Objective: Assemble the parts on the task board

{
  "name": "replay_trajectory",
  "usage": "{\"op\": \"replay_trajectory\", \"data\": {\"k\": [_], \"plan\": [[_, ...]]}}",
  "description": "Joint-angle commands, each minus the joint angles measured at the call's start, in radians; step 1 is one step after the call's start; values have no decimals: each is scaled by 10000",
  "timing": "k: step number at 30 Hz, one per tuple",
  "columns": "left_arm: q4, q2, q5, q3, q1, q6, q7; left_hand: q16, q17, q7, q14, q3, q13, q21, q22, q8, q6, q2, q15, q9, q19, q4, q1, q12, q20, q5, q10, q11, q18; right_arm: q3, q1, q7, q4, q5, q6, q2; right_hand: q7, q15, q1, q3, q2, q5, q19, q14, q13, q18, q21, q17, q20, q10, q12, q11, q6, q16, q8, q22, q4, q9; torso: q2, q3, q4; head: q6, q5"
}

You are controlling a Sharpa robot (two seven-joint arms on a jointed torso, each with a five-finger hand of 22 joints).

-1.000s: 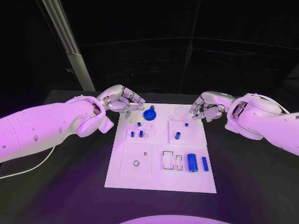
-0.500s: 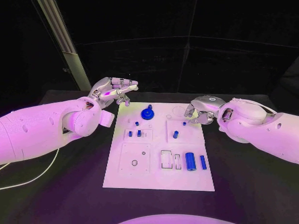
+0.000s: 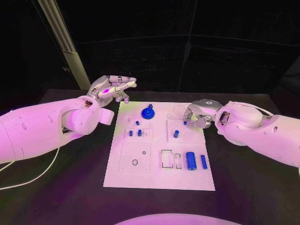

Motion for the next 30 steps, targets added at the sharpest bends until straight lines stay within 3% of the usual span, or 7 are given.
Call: {"op": "replay_trajectory", "data": {"k": [1, 19, 30], "plan": [[-26, -6, 144, 3, 15, 31, 193, 39, -8, 25, -15, -46, 12, -30, -9, 55, 64, 125, -39, 10, -11, 7, -13, 62, -61, -30, 85, 2, 95, 4, 12, 87, -2, -113, 54, 35, 21, 54, -69, 233, 0, -108, -101, 146, -3, -7, 183, 78, -17, 95, -71, -23, 85, 113, 17, 193, -58, 7, 3, 1, 7, 12, 4], [-83, -12, 145, 4, 17, 19, 97, 40, -28, 25, -22, -40, 7, -59, -35, 53, 56, 150, -43, 6, -16, -2, 18, 80, -67, -26, 56, 1, 98, 3, -48, 64, -142, -109, 686, 250, -83, -30, -339, 1902, -54, -321, -62, 198, 17, -157, 1490, 792, -62, 622, -173, -132, 636, 1016, 80, 1668, -290, 59, 1, 4, 1, -60, 6], [-88, -10, 145, 4, 18, 5, 59, 44, -43, 27, -28, -41, -1, -79, -51, 46, 39, 157, -43, 1, -16, -20, 52, 93, -70, -26, 16, 3, 98, 3, -71, -17, -165, -132, 776, 346, -79, -25, -587, 2360, -208, -369, -155, 167, 23, -168, 1712, 840, -64, 751, -289, -144, 748, 1158, 45, 1873, -289, 53, -5, 3, -3, -78, 19]]}}
